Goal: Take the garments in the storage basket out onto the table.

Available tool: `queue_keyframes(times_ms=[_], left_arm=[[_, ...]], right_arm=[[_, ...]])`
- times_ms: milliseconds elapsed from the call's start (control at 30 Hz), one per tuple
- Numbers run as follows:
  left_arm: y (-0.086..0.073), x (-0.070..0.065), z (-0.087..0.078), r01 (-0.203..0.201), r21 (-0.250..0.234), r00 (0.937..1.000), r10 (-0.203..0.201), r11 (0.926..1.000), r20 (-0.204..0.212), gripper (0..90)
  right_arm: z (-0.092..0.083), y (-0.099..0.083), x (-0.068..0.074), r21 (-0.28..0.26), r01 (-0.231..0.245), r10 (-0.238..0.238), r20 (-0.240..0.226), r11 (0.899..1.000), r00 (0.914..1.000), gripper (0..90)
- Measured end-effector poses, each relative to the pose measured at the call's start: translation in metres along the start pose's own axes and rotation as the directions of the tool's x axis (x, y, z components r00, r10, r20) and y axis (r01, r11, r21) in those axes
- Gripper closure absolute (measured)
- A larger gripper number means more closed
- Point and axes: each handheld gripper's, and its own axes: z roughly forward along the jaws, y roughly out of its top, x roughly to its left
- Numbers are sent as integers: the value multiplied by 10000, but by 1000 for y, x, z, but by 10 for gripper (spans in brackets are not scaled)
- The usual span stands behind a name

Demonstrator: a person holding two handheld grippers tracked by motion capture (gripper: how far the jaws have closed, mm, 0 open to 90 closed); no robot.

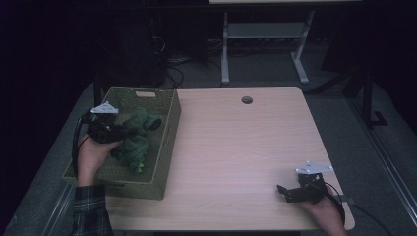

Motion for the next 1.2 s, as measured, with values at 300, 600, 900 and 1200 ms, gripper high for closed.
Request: queue_keyframes(times_ms=[300,600,900,1200], left_arm=[[21,-3,-23,35,-727,9991,-4,9974,423,772],[42,-15,-35,53,-1375,9961,69,9905,883,773],[68,-33,-43,-256,-1954,9917,495,9804,1183,773],[91,-61,-39,-670,-2285,9845,1016,9712,1430,773]], right_arm=[[0,0,0,2,-5,5,0,10000,10000,7],[0,0,0,-1,-1,1,2,10000,10000,7],[0,0,0,-1,-6,6,1,10000,10000,7],[0,0,0,0,2,-2,2,10000,10000,7]])
